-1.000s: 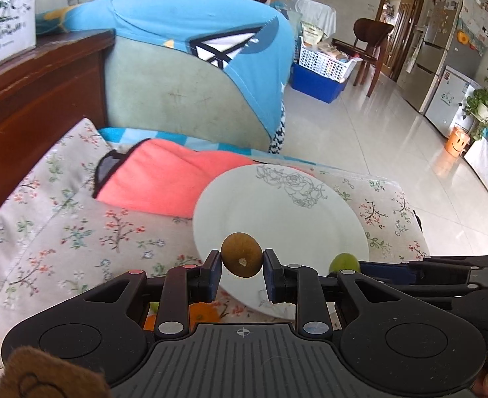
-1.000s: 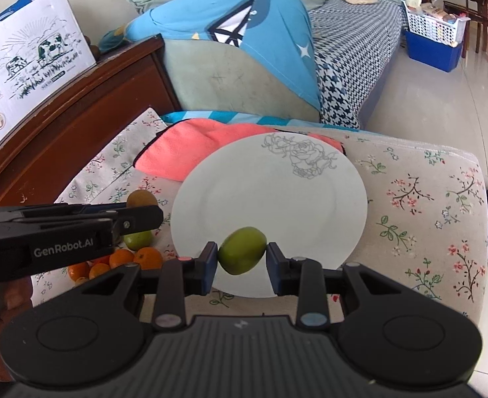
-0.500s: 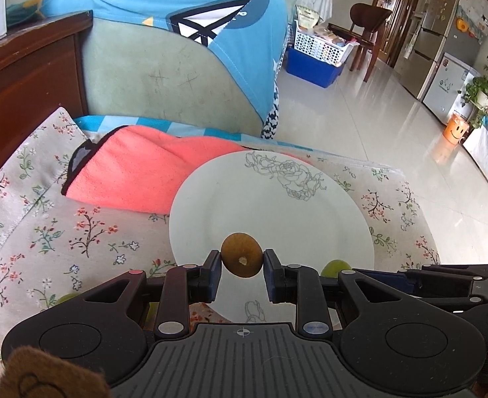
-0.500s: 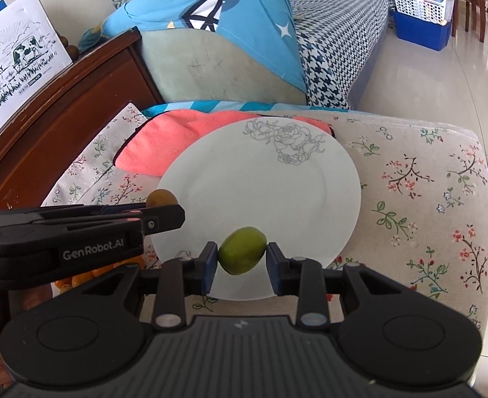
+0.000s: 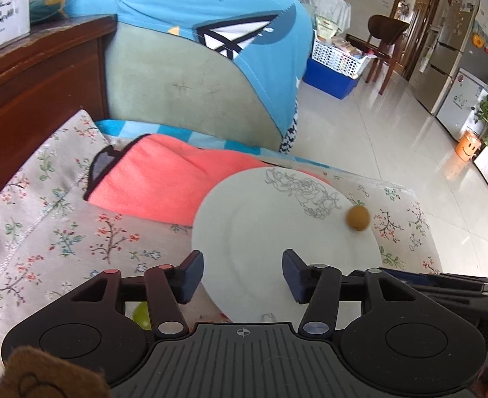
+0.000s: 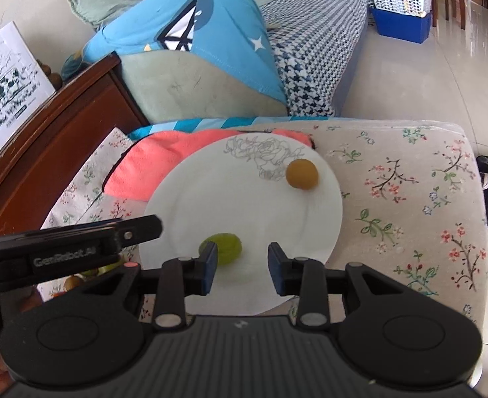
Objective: Organize fruits
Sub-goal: 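Move both open grippers back from the plate to the fruit pile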
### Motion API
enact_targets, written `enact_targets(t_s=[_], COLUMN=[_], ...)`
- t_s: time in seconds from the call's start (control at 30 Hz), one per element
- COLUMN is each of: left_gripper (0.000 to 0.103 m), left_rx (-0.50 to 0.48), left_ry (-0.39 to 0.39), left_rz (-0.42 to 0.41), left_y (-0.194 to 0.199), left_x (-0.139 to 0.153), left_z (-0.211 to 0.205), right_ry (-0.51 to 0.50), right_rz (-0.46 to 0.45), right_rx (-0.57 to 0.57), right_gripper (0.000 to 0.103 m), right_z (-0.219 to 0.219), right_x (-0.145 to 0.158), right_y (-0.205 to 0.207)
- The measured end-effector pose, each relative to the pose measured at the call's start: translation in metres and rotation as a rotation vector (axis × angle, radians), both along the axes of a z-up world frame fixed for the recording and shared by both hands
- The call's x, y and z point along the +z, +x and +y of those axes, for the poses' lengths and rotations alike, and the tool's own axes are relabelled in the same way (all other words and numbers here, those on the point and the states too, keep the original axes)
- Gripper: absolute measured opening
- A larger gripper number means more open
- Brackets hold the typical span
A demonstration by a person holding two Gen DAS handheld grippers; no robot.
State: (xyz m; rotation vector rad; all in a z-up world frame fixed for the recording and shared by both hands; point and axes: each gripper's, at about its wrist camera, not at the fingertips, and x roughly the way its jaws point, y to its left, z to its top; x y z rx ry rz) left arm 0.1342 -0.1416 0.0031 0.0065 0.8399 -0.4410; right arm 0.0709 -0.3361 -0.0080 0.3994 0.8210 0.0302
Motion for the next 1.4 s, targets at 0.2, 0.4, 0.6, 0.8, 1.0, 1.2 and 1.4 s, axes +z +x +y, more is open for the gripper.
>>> enact_targets(t_s=[0.2,0.4,0.6,0.8,1.0,1.2,1.4], left_gripper=[0.063,0.070,0.071,0.073,0.074,0.078,0.078], left_rx=[0.029,0.081,0.108,0.118,0.133,0.144,0.155], left_ry=[0.031,0.028,0.033,0.035,0.037,0.050,0.064], left_rz=[-0.016,-0.014,-0.019,-0.021,-0.013,-0.009,-0.014], left_y=[0.001,0.004,0.006,0.006,0.008,0.009,0.008], left_x=[0.007,0.012,0.015,0.017,0.016,0.016,0.019], left_z=[0.013,0.033,0.045,0.055,0.066,0.075,0.083], right_ry=[-0.041,-0.039,-0.048,0.003,0.000,0.001,-0.013], right_rz=[0.017,0.055,0.085,0.101,0.097,0.095,0.099], right_rx=[-0.080,-0.111,-0.112,-0.122,-0.123,-0.120,-0.098], right_gripper=[0.038,0.045,0.054,0.054,0.057,0.062,0.062], right_z=[-0.014,-0.018,-0.016,-0.018,-0.013,-0.010,-0.003], right_x=[0.001,-0.009,-0.020,-0.029,-0.030,-0.030,-0.029], right_y=[-0.001,0.001,0.006,0.013,0.018,0.019,0.018])
